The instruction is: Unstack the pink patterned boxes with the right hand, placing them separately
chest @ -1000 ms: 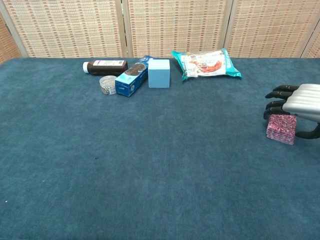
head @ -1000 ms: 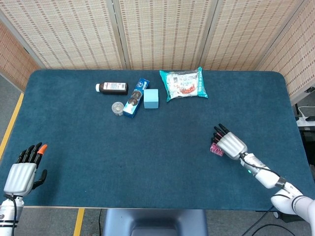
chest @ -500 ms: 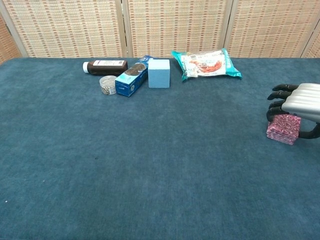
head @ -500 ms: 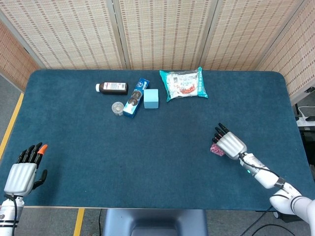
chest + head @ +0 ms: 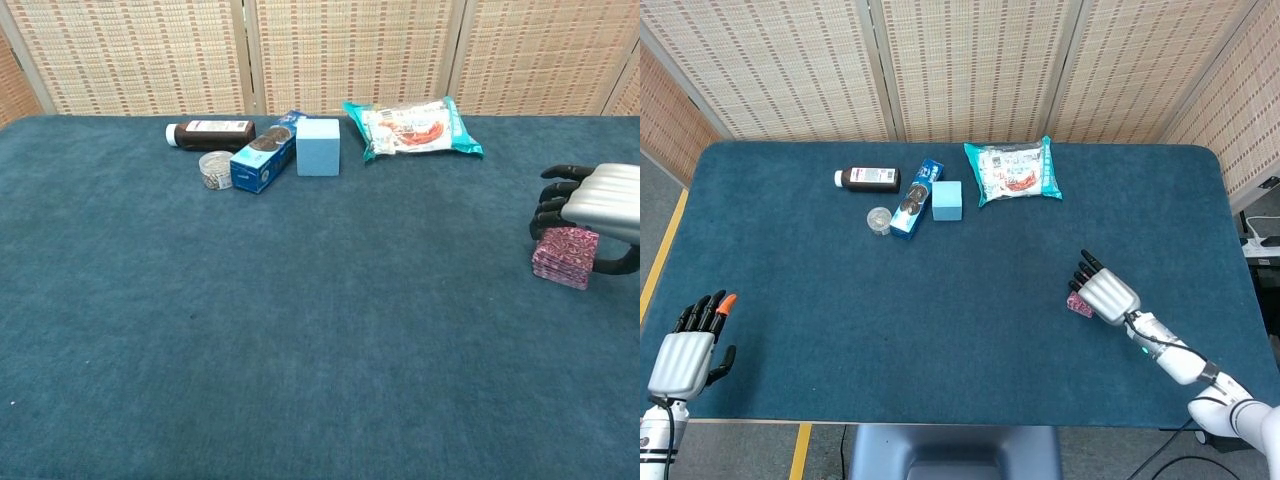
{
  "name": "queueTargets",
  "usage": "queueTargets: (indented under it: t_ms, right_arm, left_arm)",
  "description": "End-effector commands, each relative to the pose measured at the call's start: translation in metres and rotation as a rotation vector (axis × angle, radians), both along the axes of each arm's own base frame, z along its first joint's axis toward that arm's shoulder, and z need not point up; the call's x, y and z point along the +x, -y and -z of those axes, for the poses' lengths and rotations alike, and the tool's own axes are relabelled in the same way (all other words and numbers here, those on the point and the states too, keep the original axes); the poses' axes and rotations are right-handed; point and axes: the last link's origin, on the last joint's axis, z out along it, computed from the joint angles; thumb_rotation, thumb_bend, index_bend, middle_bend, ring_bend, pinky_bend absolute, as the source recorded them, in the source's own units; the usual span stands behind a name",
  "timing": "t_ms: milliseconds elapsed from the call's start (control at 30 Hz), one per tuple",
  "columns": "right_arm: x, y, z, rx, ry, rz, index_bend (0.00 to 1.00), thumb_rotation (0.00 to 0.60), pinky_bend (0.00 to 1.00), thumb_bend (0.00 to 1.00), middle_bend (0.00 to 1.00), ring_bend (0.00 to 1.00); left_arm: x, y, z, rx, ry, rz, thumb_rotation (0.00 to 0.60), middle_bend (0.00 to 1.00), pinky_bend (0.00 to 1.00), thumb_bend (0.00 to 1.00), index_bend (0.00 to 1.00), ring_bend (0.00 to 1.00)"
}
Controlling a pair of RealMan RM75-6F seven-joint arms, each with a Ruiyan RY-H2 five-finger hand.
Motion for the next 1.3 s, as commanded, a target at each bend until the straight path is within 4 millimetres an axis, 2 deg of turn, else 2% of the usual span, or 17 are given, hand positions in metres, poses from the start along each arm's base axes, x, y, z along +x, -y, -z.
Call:
queueTargets:
  t_ms: [33,567,867,1000,1300]
  right_arm:
    - [0.000,0.000,0.000,-0.001,0.000,-0.001,0.55,0.600,0.00,0.25,0.38,0.17]
    - [0.006,-0.005,-0.005,-0.010,0.003,-0.046,0.64,0.600,0.00,0.25,0.44,0.21]
    - [0.023,-0.018,-0.006,0.001,0.028,-0.117,0.65,0.600,0.00,0.25,0.44,0.22]
    - [0.032,-0.029,0.002,0.040,0.033,-0.150,0.66,0.600,0.00,0.25,0.45,0.22]
    - [0.057,-0.053,0.039,0.128,0.058,-0.211,0.65,0.600,0.00,0.25,0.45,0.22]
  left_arm:
    - [0.000,0.000,0.000,0.000,0.000,0.000,0.600,0.00,0.14,0.46,0.00,0.00]
    - [0.001,0.002,-0.001,0.002,0.004,0.007,0.600,0.00,0.14,0.46,0.00,0.00]
    - [0.002,0.003,-0.002,0.001,0.010,0.012,0.600,0.00,0.14,0.46,0.00,0.00]
    - [0.002,0.004,-0.002,0.000,0.011,0.016,0.600,0.00,0.14,0.46,0.00,0.00]
    - [0.003,0.005,-0.002,-0.008,0.016,0.021,0.600,0.00,0.14,0.46,0.00,0.00]
